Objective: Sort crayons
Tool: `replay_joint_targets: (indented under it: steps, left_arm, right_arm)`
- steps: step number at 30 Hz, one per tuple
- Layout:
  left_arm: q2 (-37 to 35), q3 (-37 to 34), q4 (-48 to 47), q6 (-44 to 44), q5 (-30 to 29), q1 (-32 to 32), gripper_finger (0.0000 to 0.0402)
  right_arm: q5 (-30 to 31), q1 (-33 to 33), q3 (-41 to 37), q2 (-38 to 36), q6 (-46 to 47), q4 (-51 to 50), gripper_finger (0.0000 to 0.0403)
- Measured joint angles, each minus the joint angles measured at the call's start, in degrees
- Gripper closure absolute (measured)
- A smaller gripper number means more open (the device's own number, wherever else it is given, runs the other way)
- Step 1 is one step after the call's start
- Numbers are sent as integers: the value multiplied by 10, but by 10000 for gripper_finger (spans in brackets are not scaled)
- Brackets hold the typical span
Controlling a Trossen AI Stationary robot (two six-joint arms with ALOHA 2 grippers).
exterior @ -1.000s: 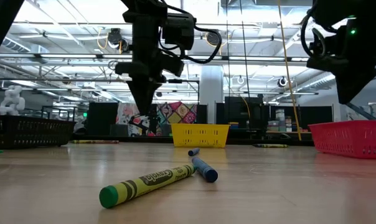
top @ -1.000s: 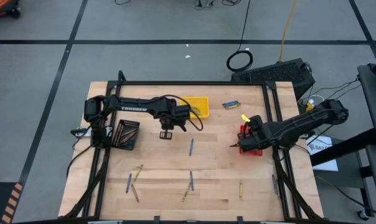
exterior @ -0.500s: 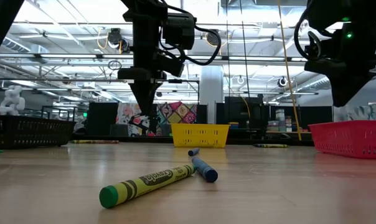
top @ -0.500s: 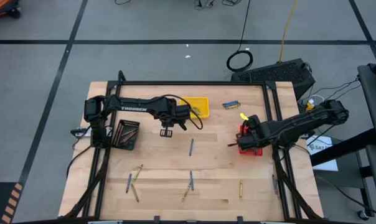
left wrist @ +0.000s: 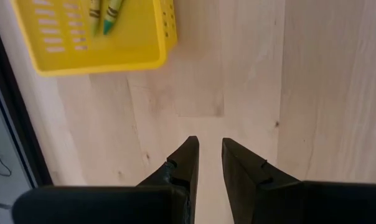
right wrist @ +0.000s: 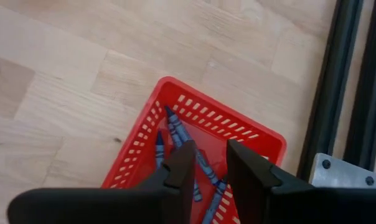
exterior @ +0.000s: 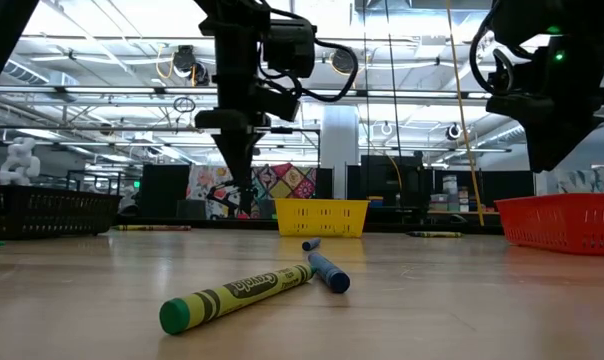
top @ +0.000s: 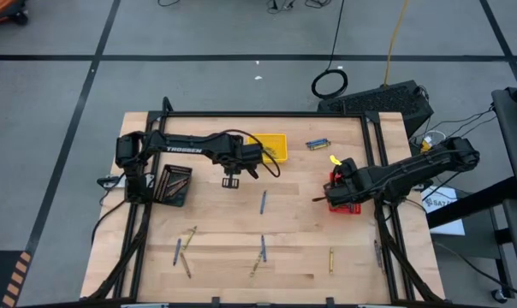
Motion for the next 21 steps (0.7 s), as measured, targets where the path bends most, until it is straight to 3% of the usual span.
replay_joint_targets:
  steps: [10,21]
  left_arm:
    - [0,0,6,0,-1,0,336]
    - [0,0,4,0,0,0,336]
  right_arm:
    - [43,-16,0,0,-58,70,323]
    - [40,-147,0,0,-274,191,323]
